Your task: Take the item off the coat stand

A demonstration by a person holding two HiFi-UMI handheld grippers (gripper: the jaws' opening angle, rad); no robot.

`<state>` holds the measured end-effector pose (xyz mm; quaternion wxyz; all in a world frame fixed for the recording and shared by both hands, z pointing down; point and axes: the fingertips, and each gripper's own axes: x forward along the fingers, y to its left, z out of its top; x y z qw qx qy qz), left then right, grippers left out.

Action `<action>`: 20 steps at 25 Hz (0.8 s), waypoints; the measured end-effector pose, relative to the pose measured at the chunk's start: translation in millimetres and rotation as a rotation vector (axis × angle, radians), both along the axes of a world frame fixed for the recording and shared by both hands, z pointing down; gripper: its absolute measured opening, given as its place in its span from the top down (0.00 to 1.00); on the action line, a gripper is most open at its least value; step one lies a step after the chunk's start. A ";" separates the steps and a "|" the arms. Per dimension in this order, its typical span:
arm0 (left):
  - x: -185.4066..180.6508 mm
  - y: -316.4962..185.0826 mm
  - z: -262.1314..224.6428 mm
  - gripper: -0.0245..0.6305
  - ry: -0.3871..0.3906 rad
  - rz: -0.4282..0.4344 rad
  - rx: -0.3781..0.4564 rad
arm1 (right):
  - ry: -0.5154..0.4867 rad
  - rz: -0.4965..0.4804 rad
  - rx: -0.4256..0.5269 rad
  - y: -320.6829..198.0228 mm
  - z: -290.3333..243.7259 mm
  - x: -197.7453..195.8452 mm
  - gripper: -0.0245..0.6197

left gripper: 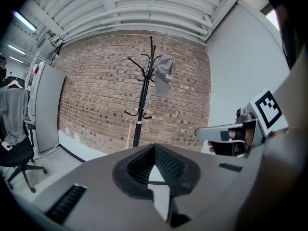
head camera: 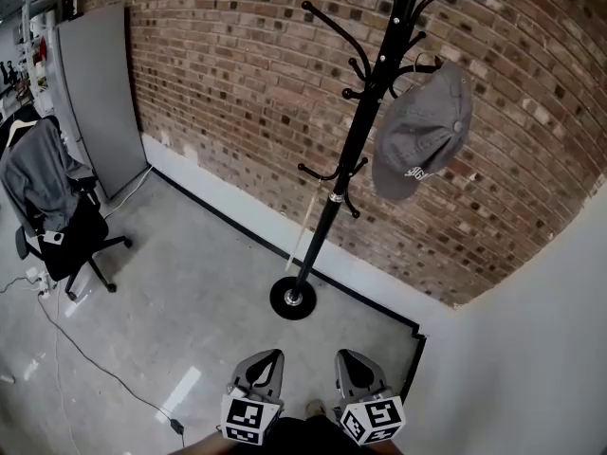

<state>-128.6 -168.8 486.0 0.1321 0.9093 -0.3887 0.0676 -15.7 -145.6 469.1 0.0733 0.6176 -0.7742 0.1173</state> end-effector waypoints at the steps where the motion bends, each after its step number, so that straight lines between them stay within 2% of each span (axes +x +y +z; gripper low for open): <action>1: 2.3 -1.4 1.4 0.91 -0.003 -0.002 -0.001 | -0.008 0.000 0.003 -3.7 1.0 3.2 0.94; 6: 24.3 -20.3 3.6 0.91 -0.018 -0.048 0.011 | -0.053 -0.036 0.033 -30.7 -0.5 32.4 0.94; 11: 61.5 -45.9 -8.2 0.91 -0.036 -0.116 0.023 | -0.107 -0.097 0.063 -69.3 -13.3 73.8 0.94; 16: 108.1 -82.1 -29.5 0.91 -0.035 -0.177 0.056 | -0.175 -0.218 0.140 -116.6 -41.6 113.3 0.94; 20: 150.8 -104.6 -44.2 0.91 -0.036 -0.198 0.092 | -0.248 -0.355 0.207 -146.0 -63.1 142.4 0.94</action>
